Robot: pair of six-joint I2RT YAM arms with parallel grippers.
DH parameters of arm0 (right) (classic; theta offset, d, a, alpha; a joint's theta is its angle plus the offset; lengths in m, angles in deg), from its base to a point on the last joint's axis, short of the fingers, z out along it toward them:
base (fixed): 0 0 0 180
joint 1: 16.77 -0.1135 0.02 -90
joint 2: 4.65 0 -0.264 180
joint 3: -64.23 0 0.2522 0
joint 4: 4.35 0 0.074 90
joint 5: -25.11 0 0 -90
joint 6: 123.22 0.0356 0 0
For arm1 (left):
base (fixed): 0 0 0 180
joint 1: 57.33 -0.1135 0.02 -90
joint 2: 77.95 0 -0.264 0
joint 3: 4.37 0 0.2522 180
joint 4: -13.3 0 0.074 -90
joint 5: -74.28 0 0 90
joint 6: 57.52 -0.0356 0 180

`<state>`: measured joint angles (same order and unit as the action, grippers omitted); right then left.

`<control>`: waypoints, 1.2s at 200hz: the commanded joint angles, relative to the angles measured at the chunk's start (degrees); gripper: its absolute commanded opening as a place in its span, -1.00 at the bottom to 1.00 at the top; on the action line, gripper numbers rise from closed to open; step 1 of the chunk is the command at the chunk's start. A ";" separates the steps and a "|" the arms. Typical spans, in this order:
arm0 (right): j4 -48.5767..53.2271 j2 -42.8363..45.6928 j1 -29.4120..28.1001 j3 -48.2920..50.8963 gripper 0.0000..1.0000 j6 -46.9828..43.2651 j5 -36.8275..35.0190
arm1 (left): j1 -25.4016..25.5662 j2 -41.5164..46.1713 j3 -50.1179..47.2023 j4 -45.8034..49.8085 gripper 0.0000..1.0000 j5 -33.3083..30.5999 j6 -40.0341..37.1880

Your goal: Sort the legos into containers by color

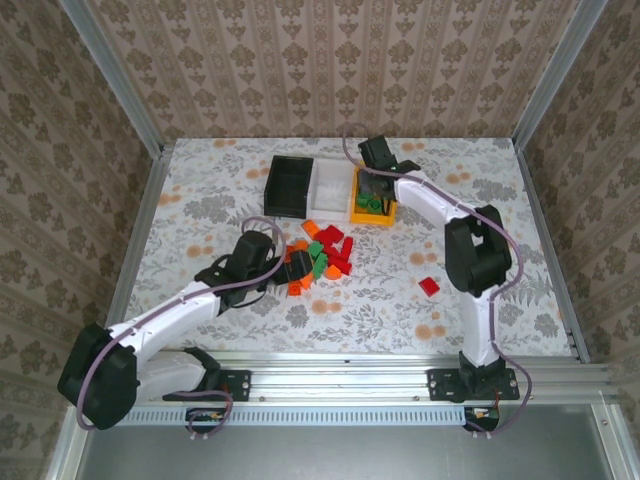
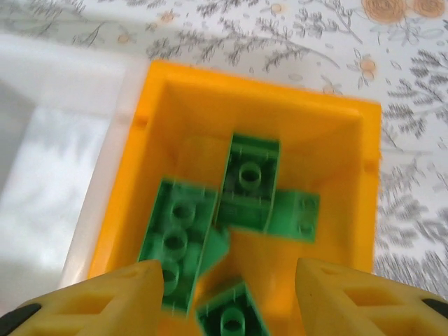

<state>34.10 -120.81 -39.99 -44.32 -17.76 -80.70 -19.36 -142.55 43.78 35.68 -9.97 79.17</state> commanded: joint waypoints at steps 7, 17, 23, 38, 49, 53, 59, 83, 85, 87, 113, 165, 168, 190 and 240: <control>-2.20 14.46 -7.94 12.60 -0.01 5.34 -1.18 | -1.30 3.68 -0.37 2.83 1.00 -3.98 0.63; -4.49 17.54 -11.28 17.72 -0.09 8.44 -1.69 | -1.71 4.55 -1.25 3.52 0.99 -5.24 1.13; -5.70 18.84 -13.20 20.14 -0.12 10.98 -1.33 | -2.04 4.89 -1.70 3.85 0.98 -5.71 1.39; -9.06 19.96 -17.14 24.12 -0.17 15.88 1.34 | -3.13 5.59 -2.46 5.11 0.93 -6.11 2.06; -10.50 19.01 -19.16 25.11 -0.19 19.24 3.90 | -4.06 6.31 -3.04 5.48 0.91 -5.94 2.34; -11.08 18.42 -19.89 25.29 -0.20 20.24 4.71 | -4.46 6.67 -3.24 5.59 0.91 -5.87 2.43; -11.58 17.31 -20.98 25.12 -0.19 21.23 5.48 | -4.89 7.16 -3.60 5.74 0.91 -5.76 2.60; -11.06 13.64 -23.79 24.57 -0.20 24.17 5.07 | -6.07 9.92 -4.81 5.88 0.88 -4.81 2.83; -11.13 13.54 -23.93 24.67 -0.20 24.35 5.02 | -6.07 10.08 -4.89 5.83 0.87 -4.73 2.80; -11.30 13.33 -24.07 24.78 -0.20 24.55 5.01 | -6.07 10.21 -4.98 5.82 0.87 -4.67 2.72; -10.41 13.65 -24.70 26.33 -0.20 24.25 3.07 | -5.91 9.13 -5.76 4.98 0.74 -2.63 3.05; -7.91 23.89 -20.99 35.94 -0.15 21.40 -2.43 | 1.37 -5.01 1.42 10.03 0.44 -7.10 -2.56; -7.86 24.65 -20.54 36.51 -0.15 21.27 -2.49 | 1.67 -6.07 2.02 10.72 0.44 -7.29 -3.03; -7.38 29.94 -17.58 41.42 -0.11 20.19 -2.69 | 4.59 -10.43 3.94 11.35 0.52 -9.73 -4.91; -7.06 35.98 -13.40 47.07 -0.09 18.56 -2.30 | 8.42 -18.30 6.45 8.27 0.47 -15.00 -6.34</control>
<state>25.27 -86.77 -54.40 0.90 2.50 -81.97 -11.90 -158.16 48.33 44.25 -20.28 75.24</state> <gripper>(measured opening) 0.452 0.745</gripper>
